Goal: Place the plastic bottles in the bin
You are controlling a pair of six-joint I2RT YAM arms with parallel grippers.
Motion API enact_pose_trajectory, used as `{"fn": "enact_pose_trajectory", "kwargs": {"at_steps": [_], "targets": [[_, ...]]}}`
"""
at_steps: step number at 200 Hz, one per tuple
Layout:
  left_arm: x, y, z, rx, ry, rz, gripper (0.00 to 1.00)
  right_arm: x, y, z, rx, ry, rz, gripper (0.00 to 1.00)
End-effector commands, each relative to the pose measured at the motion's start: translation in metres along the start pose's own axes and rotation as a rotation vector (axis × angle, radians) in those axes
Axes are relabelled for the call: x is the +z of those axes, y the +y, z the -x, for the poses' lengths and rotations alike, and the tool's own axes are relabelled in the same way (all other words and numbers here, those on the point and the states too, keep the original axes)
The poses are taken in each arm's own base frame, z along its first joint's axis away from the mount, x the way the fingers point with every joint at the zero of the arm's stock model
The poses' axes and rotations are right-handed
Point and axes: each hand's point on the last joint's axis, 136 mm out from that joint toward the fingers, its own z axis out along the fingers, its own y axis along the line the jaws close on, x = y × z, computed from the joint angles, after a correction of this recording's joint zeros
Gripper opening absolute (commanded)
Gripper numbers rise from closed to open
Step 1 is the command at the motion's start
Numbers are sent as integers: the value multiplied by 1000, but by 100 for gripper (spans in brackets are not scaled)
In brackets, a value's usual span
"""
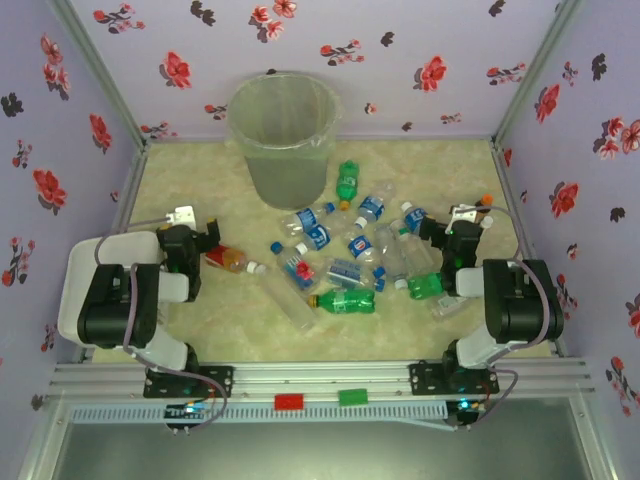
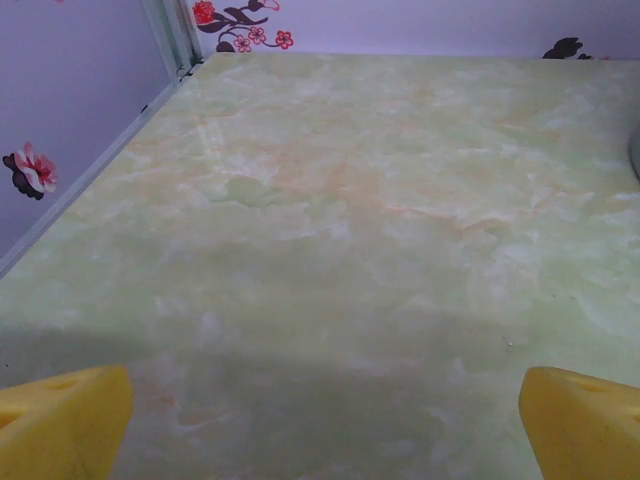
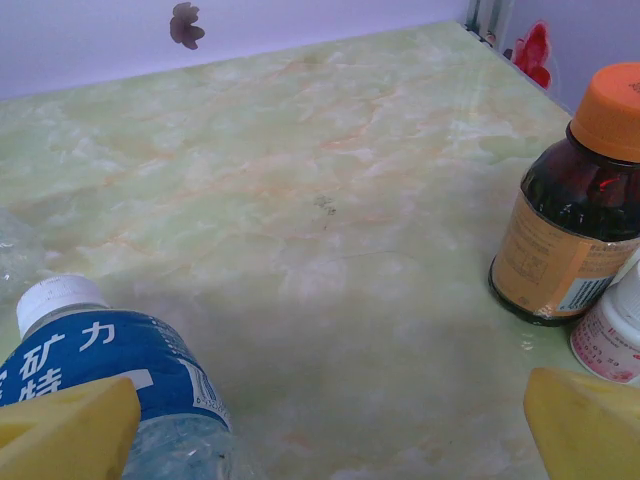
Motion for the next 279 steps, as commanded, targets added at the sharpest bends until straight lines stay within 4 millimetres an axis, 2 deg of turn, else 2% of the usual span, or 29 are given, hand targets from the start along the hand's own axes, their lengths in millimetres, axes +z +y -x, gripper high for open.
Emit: {"fn": "enact_pose_trajectory", "kwargs": {"at_steps": [1,133,160,182,202,218,236,259,279], "targets": [[3,9,10,-8,-22,32,100,2,5,6,-13,-15,16,100],[4,7,9,-11,-19,15,100,2,5,7,-13,-16,16,99],[3,6,11,-3,-26,6,100,-4,3,18,-9,-33,5,99],[-8,9,20,-14,-56,14,100,-15,4,32,-11,-33,2,99],[-19,17,32,-28,-77,49,100,-25,4,49,-20,-50,-27,99],[-27,21,43,-24,-80,87,100,-36,6,72,12,-86,-37,99],[-39,25,70,-45,-149,134,100,-45,12,95,72,-91,-42,99],[-54,24,107,-188,-213,104,100,-52,27,104,165,-5,-16,99],[-64,9,132,-302,-216,-1,100,-62,34,95,199,140,-34,99]]}}
